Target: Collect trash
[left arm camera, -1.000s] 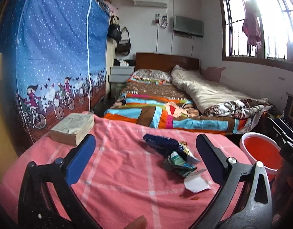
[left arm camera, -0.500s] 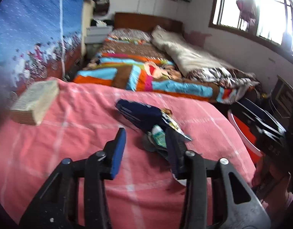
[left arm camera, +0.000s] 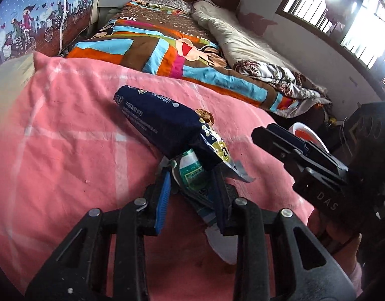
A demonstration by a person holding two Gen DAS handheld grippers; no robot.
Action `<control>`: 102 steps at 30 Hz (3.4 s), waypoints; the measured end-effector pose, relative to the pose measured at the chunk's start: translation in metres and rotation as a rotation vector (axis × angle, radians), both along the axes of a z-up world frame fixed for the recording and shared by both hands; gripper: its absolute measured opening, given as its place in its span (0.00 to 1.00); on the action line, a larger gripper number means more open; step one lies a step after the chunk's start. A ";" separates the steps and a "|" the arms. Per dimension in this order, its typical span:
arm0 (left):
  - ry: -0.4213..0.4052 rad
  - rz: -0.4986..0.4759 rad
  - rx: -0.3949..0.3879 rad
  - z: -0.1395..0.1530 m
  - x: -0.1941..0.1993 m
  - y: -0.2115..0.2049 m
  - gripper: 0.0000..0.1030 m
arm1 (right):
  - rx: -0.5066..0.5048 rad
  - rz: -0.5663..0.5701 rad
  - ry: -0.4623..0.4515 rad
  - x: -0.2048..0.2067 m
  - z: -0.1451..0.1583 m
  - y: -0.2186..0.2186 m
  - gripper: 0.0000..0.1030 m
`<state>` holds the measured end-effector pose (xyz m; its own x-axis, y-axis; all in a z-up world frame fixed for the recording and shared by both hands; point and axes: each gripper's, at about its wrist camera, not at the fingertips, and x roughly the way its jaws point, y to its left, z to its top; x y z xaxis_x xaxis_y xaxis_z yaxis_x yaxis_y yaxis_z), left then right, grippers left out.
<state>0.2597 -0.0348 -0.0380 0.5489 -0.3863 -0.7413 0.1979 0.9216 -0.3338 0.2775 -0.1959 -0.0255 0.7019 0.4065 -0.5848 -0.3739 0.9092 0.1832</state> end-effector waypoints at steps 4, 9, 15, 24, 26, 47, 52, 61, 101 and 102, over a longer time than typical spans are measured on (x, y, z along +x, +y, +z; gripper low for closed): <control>0.005 0.003 0.029 0.001 -0.002 0.003 0.69 | -0.032 0.039 0.018 0.000 -0.004 0.012 0.39; 0.017 0.024 0.012 -0.001 -0.005 0.016 0.58 | -0.057 0.084 0.036 0.001 -0.007 0.023 0.39; 0.012 0.034 -0.048 -0.001 -0.008 0.026 0.58 | -0.099 0.121 0.040 0.000 -0.010 0.036 0.39; -0.030 0.030 -0.024 0.006 -0.014 0.029 0.61 | -0.101 0.181 0.098 0.017 -0.013 0.048 0.40; -0.025 0.031 -0.032 0.006 -0.013 0.030 0.65 | -0.097 0.197 0.118 0.021 -0.015 0.051 0.39; 0.000 0.010 0.085 -0.001 0.002 -0.003 0.94 | -0.078 0.062 0.076 0.001 -0.009 0.000 0.26; -0.011 -0.027 0.196 -0.003 0.001 -0.019 0.94 | -0.055 0.050 0.078 -0.002 -0.009 -0.006 0.26; -0.032 -0.021 0.141 -0.001 -0.009 -0.003 0.85 | -0.046 0.051 0.047 -0.015 -0.009 -0.006 0.27; -0.845 -0.221 0.037 0.119 -0.091 -0.099 0.84 | 0.096 -0.373 -0.666 -0.134 0.079 -0.125 0.27; -0.847 -0.231 0.031 0.120 -0.088 -0.106 0.84 | 0.097 -0.402 -0.661 -0.135 0.079 -0.132 0.27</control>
<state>0.1715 -0.1406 0.0820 0.8296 -0.5423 -0.1327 0.5507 0.8340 0.0344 0.1427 -0.3277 0.0538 0.9967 0.0751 0.0316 -0.0784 0.9894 0.1224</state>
